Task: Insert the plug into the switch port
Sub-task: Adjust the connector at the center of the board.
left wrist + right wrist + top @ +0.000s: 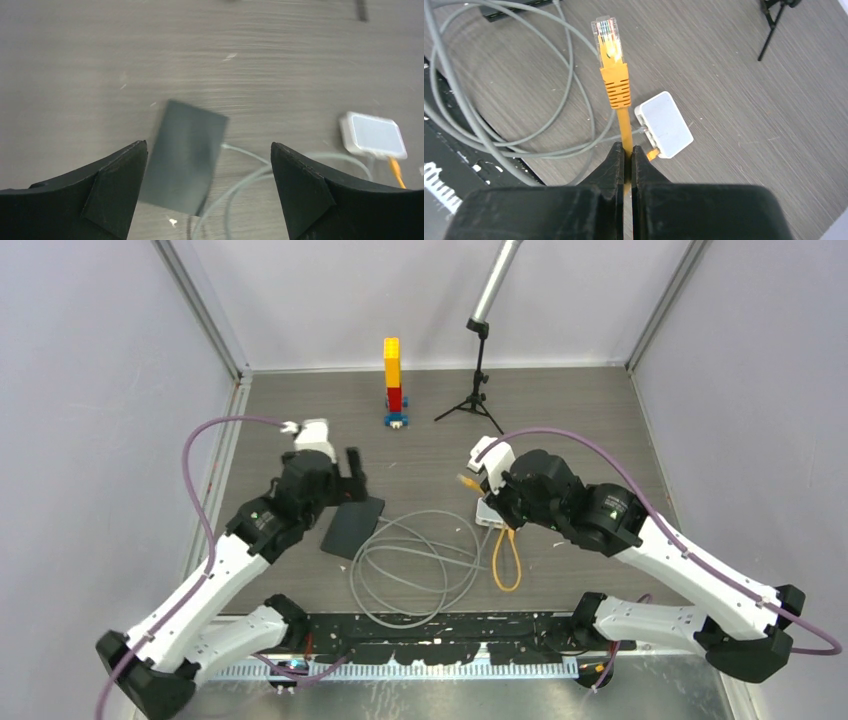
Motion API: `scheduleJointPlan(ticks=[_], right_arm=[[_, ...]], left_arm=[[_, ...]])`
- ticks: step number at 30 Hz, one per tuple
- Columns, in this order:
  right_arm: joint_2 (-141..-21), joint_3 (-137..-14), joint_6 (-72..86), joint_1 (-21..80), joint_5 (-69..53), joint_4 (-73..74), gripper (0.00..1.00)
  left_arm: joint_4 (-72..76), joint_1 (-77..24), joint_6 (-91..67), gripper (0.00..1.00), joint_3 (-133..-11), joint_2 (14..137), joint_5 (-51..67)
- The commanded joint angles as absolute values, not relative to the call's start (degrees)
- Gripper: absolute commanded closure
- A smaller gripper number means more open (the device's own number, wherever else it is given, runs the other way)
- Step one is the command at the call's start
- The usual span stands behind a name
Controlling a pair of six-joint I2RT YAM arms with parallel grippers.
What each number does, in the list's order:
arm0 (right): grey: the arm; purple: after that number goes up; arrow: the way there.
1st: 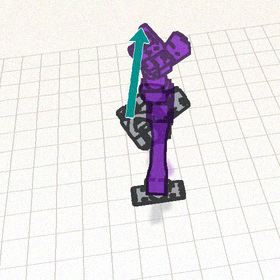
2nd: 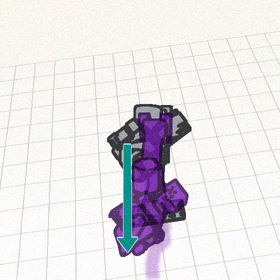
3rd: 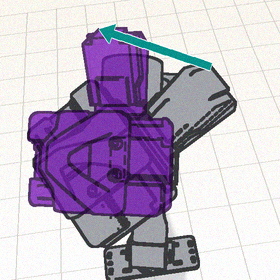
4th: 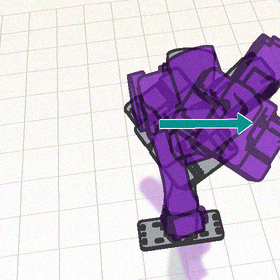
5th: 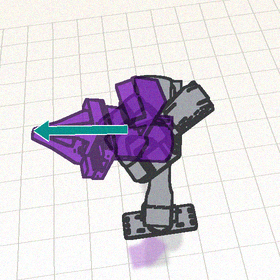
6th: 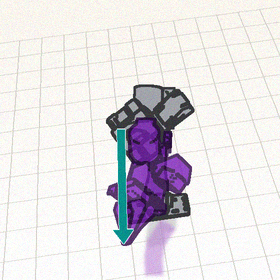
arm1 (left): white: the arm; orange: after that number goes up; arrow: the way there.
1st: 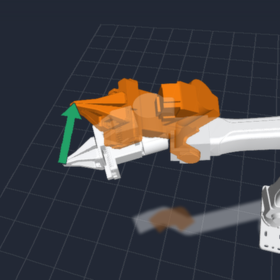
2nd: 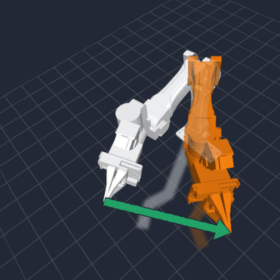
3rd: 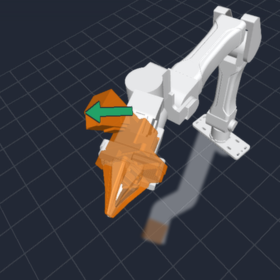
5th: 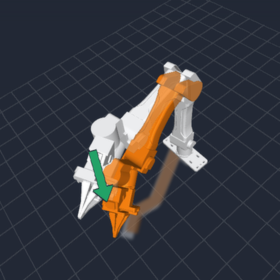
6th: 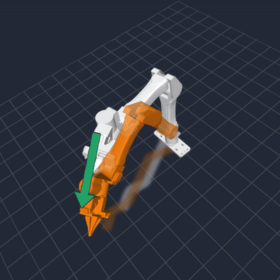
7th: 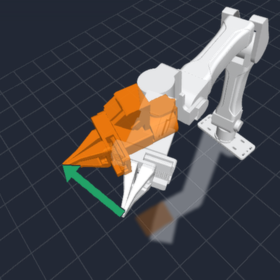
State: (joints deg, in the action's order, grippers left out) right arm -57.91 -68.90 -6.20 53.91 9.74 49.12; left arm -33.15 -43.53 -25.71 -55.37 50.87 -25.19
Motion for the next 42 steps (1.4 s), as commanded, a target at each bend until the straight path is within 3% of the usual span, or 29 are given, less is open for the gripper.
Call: scheduleJointPlan(ticks=[1,5,13,21,29,37,42], right_arm=[[-57.5,-71.1,-7.1,54.8,16.5,49.8,1.00],[-56.1,-69.0,-10.5,56.8,21.1,45.0,1.00],[-61.1,-70.2,-13.0,57.7,19.1,38.9,1.00],[-71.6,-77.1,-3.4,57.6,15.4,37.3,0.99],[-66.9,-77.1,-3.4,54.2,28.8,39.9,1.00],[-61.3,-79.9,-3.9,45.8,27.8,41.0,0.99],[-64.0,-85.9,-5.6,44.0,28.9,42.2,1.00]], left_arm=[[-37.5,-27.0,-39.0,0.05,-51.9,50.6,-13.0],[-33.2,-23.6,-39.7,0.06,-50.5,51.2,-6.3],[-43.5,-23.7,-41.5,0.07,-49.9,53.6,-25.3],[-39.2,-25.5,-49.4,0.23,-39.2,49.5,-18.6],[-42.4,-47.3,-59.4,0.25,-36.9,51.7,-26.7],[-42.8,-62.9,-71.8,0.25,-32.7,57.6,-30.4],[-33.8,-70.3,-74.5,0.26,-34.8,70.0,-31.2]])
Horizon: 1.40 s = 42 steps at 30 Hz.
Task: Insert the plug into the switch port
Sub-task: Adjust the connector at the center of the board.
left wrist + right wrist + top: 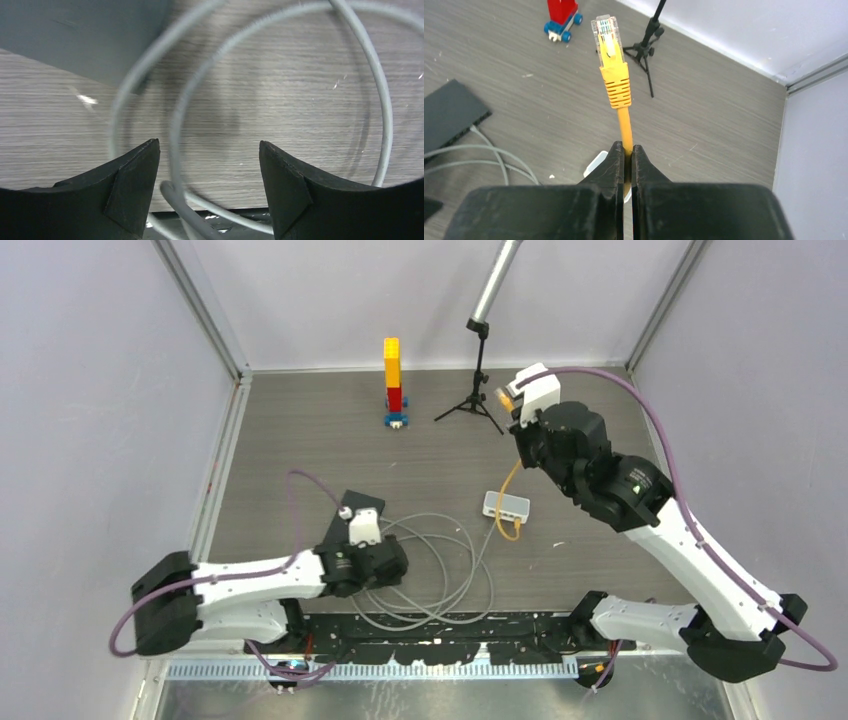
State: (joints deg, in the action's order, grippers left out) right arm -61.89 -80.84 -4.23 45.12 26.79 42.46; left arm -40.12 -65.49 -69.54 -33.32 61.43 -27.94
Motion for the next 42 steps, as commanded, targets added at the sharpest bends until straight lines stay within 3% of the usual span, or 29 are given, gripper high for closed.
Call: scheduleJointPlan(ticks=[1,8,13,17,29,38,42], right_arm=[[-64.7,-87.1,-6.1,43.3,29.3,42.2,1.00],[-69.6,-94.0,-7.4,38.2,29.9,38.9,1.00],[-73.1,-97.1,-10.0,35.0,31.4,32.7,0.99],[-73.6,-97.2,-10.1,34.5,31.7,30.1,1.00],[-62.9,-74.6,-8.3,34.5,22.9,23.0,0.99],[-62.0,-71.4,-8.1,34.6,22.2,23.0,1.00],[-63.5,-73.1,-9.3,34.6,11.3,25.1,0.99]], left_arm=[[-32.1,-72.6,-74.7,0.26,-36.4,73.1,-31.9],[-21.9,-78.5,-70.8,0.27,-51.1,93.1,-30.5],[-12.4,-78.5,-64.6,0.30,-58.0,100.4,-29.6],[-14.9,-78.6,-55.6,0.28,-67.4,103.5,-29.8],[-30.0,-77.2,-53.1,0.08,-61.8,85.6,-36.6],[-42.1,-76.9,-46.9,0.07,-65.7,75.4,-38.5],[-45.0,-70.0,-46.7,0.07,-61.9,67.5,-38.2]])
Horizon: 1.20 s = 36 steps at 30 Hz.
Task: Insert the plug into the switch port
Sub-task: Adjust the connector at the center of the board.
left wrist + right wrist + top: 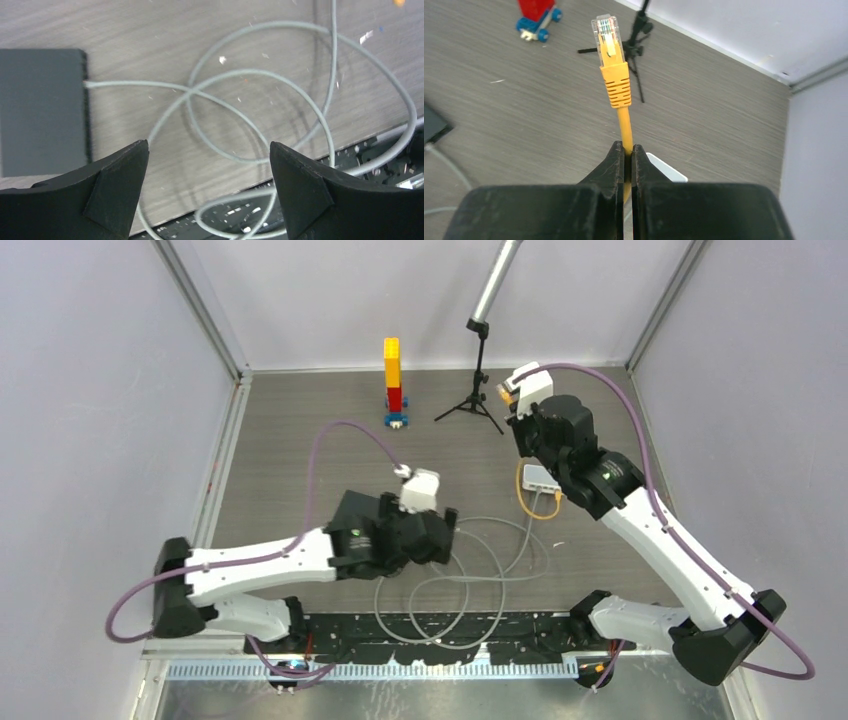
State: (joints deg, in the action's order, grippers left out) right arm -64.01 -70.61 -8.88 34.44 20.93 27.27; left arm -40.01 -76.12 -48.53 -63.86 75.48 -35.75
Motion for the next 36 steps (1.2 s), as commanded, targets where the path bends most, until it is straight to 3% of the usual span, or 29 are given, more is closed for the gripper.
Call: scheduleJointPlan(ticks=[1,4,9,16,23,33,36], right_arm=[[-64.4,-73.5,-9.5,34.6,6.9,25.8,0.99],[-68.0,-73.9,-8.0,35.3,-2.1,25.4,1.00],[-72.5,-69.2,-5.0,40.4,-2.1,17.0,1.00],[-77.5,-61.3,-2.1,49.1,-0.7,7.2,1.00],[-79.9,-52.9,2.8,51.5,-1.9,-0.5,0.99],[-79.6,-49.1,4.2,51.5,-3.3,-1.7,0.99],[-79.7,-48.1,3.4,51.5,-9.1,-1.8,0.99]], left_arm=[[-44.5,-66.8,-46.5,0.07,-60.0,65.2,-36.9],[-44.0,-57.4,-44.6,0.06,-54.5,60.3,-34.1],[-50.1,-47.0,-43.1,0.01,-51.6,60.0,-35.6],[-44.0,-41.3,-44.2,0.00,-43.5,60.6,-35.4],[-32.4,-39.7,-39.0,0.00,-37.3,62.9,-34.9],[-20.6,-35.6,-35.2,0.00,-33.0,65.8,-22.2],[-19.5,-33.0,-36.1,0.00,-33.0,67.8,-19.6]])
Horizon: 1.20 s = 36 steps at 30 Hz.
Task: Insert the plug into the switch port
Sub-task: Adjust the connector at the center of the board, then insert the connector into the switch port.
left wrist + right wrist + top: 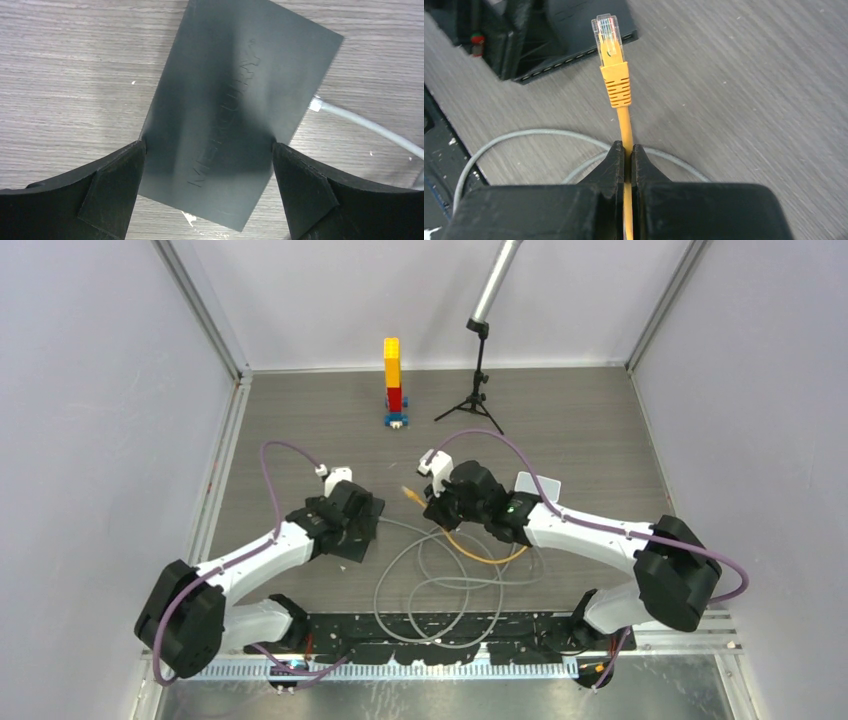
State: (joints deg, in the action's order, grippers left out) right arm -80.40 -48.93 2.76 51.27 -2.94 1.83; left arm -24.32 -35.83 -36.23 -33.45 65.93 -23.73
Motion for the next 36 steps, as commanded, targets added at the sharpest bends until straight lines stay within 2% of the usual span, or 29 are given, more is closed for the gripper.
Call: scheduleJointPlan(ticks=[1,5,15,25,36], right_arm=[[-80.1,-48.0,2.8,51.5,-11.5,-1.6,1.00],[-83.7,-49.9,1.6,52.0,-15.4,3.0,0.99],[-88.4,-49.9,5.3,52.6,-12.2,0.3,1.00],[-93.9,-52.3,8.8,52.8,-16.4,-1.9,1.00],[-99.1,-58.9,14.1,53.1,-16.0,-2.4,0.99]], left_arm=[[-20.0,-32.8,-36.8,0.00,-33.4,68.5,-20.4],[-18.0,-32.6,-39.0,0.00,-32.9,68.5,-21.2],[-17.0,-32.6,-39.6,0.00,-31.5,70.6,-19.9],[-22.2,-32.2,-49.7,0.00,-29.3,64.8,-30.1],[-20.9,-31.0,-54.7,0.00,-28.7,67.2,-31.4]])
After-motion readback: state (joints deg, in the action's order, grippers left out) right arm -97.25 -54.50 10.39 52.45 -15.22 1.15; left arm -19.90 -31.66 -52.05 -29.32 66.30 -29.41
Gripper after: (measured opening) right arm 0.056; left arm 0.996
